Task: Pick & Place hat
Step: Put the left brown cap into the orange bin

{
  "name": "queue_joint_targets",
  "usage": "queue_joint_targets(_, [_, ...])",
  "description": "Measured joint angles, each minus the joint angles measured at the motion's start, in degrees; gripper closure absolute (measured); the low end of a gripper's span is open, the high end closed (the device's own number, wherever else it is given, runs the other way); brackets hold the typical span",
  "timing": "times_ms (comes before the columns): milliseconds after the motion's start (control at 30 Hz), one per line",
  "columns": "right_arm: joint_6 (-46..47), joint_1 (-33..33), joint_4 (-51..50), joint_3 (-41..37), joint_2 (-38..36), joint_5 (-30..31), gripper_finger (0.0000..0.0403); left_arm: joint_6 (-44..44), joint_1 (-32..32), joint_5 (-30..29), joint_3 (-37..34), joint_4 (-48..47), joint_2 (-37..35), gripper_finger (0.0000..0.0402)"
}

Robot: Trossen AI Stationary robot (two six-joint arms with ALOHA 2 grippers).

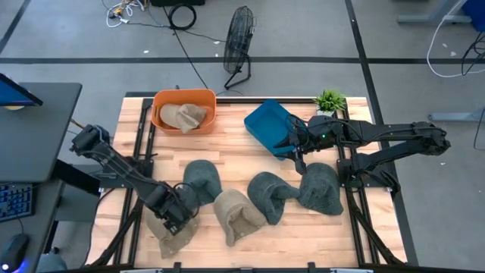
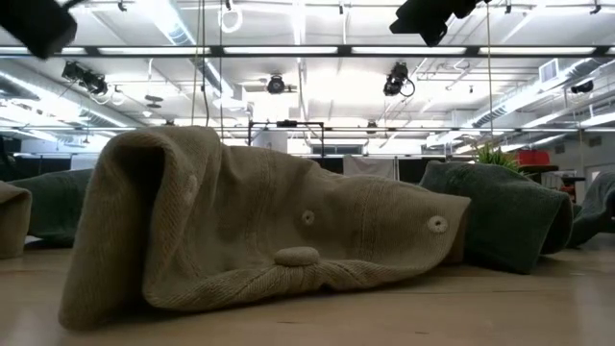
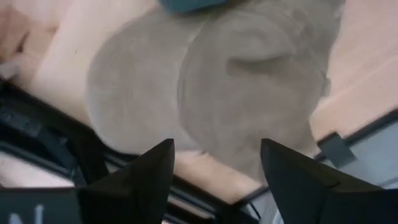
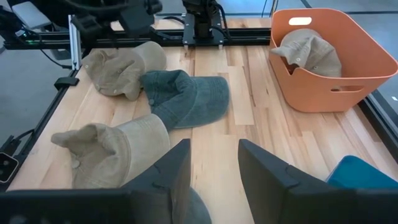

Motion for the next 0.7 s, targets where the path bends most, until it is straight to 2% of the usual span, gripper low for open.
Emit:
queue_joint_targets(200, [0.0,0.01,0.0,0.0,0.0,0.0,0.0266,-0.56,-0.01,-0.07,-6.28,12.69,0.0,0.0154])
queue_joint_targets(500, [1.11,0.0,0.0,0.0,0.0,-0.01,0.0266,-0.9,-0.01,-0.43,-11.49,12.53,-0.07,0.0156])
queue_joint_targets(600, [1.12,0.01,0.0,0.0,0.0,0.0,0.0266,0.21,-0.01,-0.48,-11.81,12.6,-0.09,0.0178])
queue_joint_targets(700, [1.14,0.0,0.0,0.0,0.0,0.0,0.0266,0.0,-0.01,-0.59,-11.83,12.5,-0.07,0.0227])
